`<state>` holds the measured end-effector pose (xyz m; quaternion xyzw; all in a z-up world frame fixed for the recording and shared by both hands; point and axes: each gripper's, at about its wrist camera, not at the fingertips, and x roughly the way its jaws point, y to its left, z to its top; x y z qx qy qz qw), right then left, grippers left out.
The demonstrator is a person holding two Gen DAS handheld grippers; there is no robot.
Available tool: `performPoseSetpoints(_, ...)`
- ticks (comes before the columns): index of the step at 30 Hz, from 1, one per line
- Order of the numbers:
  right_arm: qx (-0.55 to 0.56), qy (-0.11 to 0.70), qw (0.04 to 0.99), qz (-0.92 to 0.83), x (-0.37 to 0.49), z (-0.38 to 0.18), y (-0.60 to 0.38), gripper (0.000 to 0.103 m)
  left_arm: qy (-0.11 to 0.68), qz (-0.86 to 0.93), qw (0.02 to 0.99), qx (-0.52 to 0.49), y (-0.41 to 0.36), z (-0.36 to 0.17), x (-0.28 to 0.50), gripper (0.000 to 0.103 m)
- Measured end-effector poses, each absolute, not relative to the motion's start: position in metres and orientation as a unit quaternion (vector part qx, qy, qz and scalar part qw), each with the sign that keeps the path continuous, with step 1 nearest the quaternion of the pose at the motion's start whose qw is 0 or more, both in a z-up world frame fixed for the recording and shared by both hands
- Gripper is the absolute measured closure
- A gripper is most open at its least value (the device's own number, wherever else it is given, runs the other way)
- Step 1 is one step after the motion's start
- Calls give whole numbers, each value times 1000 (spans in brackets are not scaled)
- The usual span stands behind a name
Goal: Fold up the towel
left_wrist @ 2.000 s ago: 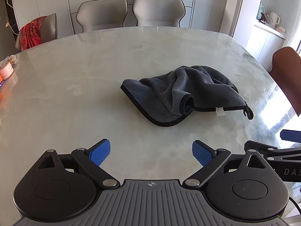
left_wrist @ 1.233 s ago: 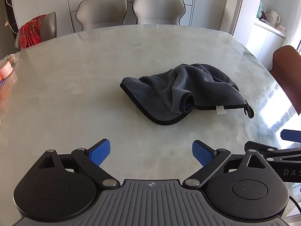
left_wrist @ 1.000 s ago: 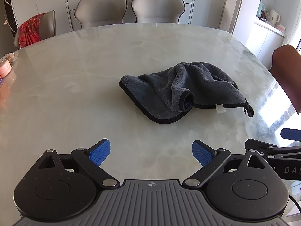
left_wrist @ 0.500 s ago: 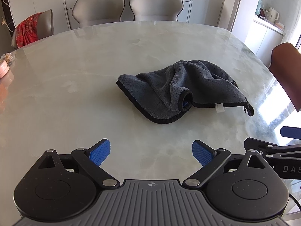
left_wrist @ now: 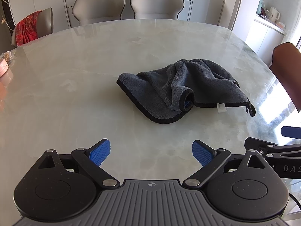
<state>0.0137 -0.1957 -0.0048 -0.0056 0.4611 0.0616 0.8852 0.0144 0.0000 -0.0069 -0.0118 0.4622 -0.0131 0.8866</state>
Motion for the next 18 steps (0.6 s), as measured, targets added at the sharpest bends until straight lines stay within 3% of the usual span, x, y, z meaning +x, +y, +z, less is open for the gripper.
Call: performPoseSetpoints(18,36,442,894,65,42,-7,-218,1,476,-22,879,-25,9,-17,41,7)
